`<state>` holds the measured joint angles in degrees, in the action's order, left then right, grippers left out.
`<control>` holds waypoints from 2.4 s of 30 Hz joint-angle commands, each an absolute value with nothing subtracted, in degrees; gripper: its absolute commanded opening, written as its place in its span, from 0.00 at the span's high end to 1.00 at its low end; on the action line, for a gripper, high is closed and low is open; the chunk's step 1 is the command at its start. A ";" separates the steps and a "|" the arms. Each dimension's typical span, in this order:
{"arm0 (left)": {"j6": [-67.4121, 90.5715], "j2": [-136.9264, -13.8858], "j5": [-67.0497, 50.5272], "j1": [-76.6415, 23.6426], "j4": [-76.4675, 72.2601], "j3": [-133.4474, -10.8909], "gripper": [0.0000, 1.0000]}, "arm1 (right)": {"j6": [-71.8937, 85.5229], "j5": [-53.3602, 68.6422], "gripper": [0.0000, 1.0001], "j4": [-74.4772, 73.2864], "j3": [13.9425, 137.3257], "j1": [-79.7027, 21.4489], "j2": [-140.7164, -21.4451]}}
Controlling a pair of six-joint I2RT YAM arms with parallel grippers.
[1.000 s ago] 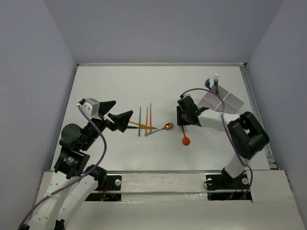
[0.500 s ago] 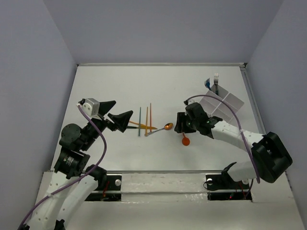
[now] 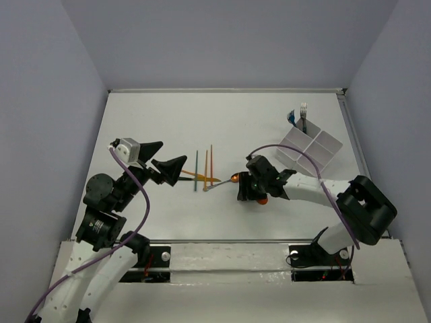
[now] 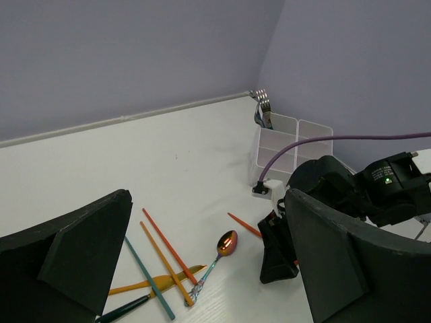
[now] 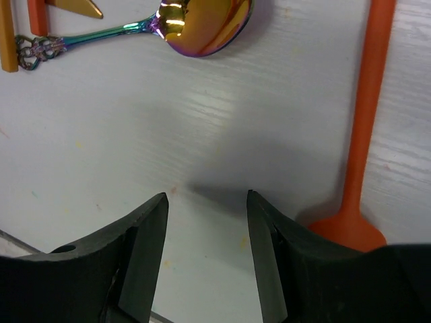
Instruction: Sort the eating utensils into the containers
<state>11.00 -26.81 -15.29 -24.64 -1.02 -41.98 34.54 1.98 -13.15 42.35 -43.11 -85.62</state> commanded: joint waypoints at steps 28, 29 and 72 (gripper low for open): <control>11.51 -27.95 -17.14 -24.35 -4.31 -41.31 0.01 | 25.14 -7.47 0.34 -15.13 50.88 -28.40 -85.60; 11.43 -27.95 -16.96 -24.35 -4.22 -41.31 0.01 | 24.70 -7.73 0.33 -14.42 51.32 -28.39 -87.87; 11.87 -26.63 -17.58 -24.35 -4.48 -41.31 0.01 | 34.89 -1.74 0.30 -22.93 38.05 -45.53 -74.46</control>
<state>11.35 -27.27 -16.45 -24.64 -1.04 -41.69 33.23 2.17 -15.22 38.02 -45.50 -79.57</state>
